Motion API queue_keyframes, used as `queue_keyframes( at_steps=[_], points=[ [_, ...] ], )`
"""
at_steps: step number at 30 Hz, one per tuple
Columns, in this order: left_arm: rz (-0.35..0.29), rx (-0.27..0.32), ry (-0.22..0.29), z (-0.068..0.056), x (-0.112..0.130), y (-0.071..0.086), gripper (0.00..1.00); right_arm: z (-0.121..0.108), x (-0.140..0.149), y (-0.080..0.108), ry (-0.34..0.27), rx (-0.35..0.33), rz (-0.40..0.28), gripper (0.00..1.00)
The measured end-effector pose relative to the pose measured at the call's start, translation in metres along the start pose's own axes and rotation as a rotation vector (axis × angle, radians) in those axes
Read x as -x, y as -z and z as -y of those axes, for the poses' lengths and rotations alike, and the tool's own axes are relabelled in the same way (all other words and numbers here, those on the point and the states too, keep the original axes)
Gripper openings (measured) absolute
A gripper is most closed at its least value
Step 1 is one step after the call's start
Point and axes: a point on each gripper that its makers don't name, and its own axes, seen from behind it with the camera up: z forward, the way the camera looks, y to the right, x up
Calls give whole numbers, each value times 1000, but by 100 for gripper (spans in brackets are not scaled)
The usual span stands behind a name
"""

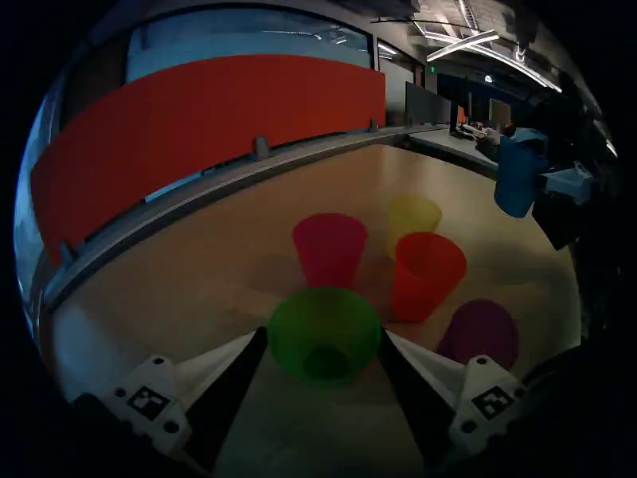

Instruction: Pour water

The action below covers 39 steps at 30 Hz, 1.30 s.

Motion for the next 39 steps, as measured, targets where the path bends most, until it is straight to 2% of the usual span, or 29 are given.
queue_keyframes(
  at_steps=[3,7,17,29,39],
  points=[
    [-3,-1,8,0,-2,-1,99,-2,1,1,-1,4,0,91],
    [-8,-5,21,3,-5,-3,90,-2,0,0,-2,6,-1,91],
    [-33,-2,32,5,-15,-1,89,-3,-6,1,-3,8,-10,91],
    [-128,-29,22,6,-47,31,89,4,-18,2,-6,-4,-26,91],
    [-229,-74,17,13,-76,67,89,12,-35,-5,-5,-16,-48,91]
  ],
)
